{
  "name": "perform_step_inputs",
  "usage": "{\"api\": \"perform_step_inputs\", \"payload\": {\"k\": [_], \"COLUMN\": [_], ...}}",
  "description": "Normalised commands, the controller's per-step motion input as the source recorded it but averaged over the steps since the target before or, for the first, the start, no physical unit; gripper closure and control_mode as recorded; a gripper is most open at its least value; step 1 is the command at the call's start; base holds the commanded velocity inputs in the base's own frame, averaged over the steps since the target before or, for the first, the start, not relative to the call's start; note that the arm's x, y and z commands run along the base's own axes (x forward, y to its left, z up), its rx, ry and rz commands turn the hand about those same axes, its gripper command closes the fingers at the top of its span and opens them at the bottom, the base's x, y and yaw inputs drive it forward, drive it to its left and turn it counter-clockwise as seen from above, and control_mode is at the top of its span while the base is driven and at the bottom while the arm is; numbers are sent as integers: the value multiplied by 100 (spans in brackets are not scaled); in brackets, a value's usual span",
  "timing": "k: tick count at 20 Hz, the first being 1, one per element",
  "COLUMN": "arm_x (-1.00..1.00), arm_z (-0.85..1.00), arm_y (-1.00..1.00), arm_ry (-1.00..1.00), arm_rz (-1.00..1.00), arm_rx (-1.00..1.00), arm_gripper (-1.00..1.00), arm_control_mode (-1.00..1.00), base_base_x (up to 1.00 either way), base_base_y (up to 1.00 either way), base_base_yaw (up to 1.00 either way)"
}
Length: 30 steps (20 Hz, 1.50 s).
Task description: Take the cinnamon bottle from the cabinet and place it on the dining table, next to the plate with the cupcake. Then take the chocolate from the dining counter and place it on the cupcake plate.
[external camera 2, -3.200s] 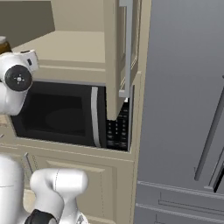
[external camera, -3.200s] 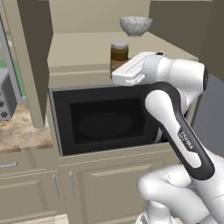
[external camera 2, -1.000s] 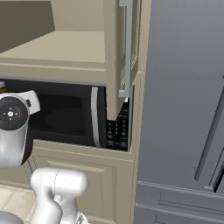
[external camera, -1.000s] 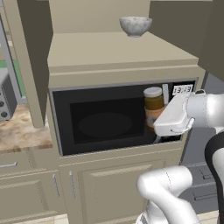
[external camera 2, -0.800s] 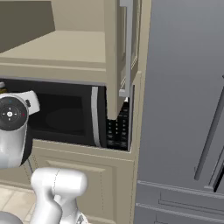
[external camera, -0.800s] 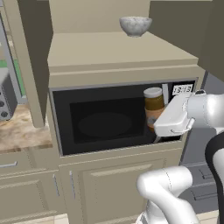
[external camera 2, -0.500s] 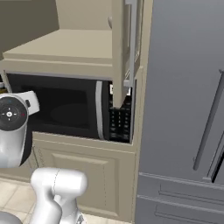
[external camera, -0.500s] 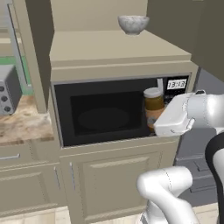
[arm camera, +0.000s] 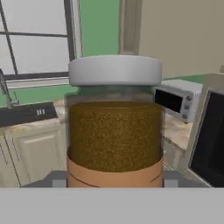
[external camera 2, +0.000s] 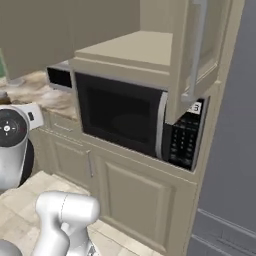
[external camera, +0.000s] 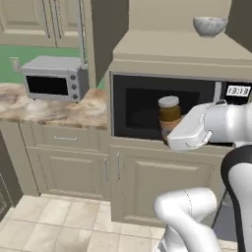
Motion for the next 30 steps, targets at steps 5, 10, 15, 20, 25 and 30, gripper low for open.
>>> {"api": "perform_step_inputs", "payload": {"k": [5,10,15,20,25,30], "arm_x": [0,0,0,0,0,0], "arm_z": [0,0,0,0,0,0], "arm_y": [0,0,0,0,0,0], "arm_ry": [0,0,0,0,0,0], "arm_rz": [0,0,0,0,0,0], "arm_rx": [0,0,0,0,0,0], "arm_gripper": [100,100,100,100,100,100], "arm_control_mode": [100,100,100,100,100,100], "base_base_x": [-13,-9,-8,-7,-7,-9], "base_base_y": [0,0,0,0,0,0], "base_base_yaw": [100,100,100,100,100,100]}}
